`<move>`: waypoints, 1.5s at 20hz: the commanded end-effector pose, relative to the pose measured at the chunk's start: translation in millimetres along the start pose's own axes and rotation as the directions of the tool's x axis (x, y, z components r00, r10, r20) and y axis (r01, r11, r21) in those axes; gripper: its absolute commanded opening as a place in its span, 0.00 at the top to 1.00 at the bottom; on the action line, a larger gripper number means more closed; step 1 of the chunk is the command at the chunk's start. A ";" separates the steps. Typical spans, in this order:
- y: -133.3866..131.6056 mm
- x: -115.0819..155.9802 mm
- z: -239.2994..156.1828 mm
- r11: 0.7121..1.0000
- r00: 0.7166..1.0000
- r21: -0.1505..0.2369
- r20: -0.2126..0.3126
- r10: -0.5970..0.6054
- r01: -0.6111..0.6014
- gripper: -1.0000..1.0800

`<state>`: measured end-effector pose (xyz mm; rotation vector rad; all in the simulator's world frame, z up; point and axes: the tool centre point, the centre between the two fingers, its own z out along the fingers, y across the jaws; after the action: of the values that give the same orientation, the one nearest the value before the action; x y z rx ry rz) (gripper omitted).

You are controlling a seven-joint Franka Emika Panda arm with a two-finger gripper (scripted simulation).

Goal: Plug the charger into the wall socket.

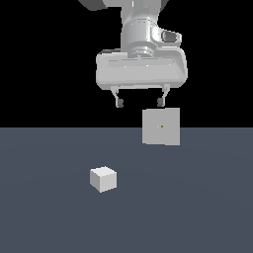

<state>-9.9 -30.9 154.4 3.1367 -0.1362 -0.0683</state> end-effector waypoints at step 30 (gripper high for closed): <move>-50.9 -51.9 64.1 0.868 0.853 -0.003 -0.184 -0.488 0.496 0.04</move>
<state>-56.0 21.4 97.0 3.1177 0.6223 0.2004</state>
